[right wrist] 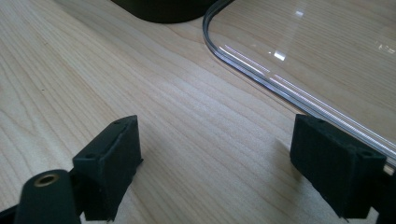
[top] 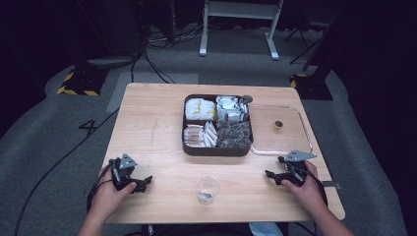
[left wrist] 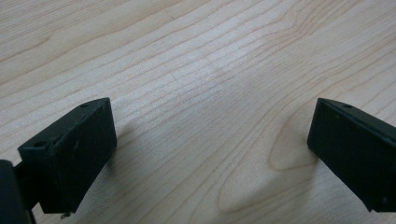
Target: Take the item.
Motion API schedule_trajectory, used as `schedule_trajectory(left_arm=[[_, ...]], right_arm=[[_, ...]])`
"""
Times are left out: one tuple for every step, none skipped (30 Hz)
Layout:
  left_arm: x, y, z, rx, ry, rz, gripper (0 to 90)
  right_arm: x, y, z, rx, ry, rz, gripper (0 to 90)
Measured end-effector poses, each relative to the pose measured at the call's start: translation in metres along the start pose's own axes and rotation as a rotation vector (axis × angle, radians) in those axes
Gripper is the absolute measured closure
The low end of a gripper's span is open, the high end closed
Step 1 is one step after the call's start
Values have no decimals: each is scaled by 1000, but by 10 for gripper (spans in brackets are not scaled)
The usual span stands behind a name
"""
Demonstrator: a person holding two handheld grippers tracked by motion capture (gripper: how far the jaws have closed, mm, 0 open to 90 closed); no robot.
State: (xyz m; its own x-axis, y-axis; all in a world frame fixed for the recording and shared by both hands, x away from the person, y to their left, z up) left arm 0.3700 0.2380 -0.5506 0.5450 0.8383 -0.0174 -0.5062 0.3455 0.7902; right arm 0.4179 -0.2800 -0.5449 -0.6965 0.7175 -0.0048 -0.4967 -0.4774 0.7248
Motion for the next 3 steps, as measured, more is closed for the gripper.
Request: schedule_trajectory(left_arm=[[0, 0, 0, 0, -1, -1, 16], [0, 0, 0, 0, 0, -1, 16], [0, 0, 0, 0, 0, -1, 17]], right_arm=[[0, 0, 0, 0, 0, 0, 164], [0, 0, 0, 0, -1, 0, 164], [0, 0, 0, 0, -1, 0, 163]])
Point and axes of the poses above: each handheld gripper's, and its own axes: y roughly backward along the jaws, z roughly out of its top, x roughly to its left, the point moved 6 cm from there along -y, roughly forward along the jaws, and after that the axes turned 4 degrees about x, right-handed, at the moved point
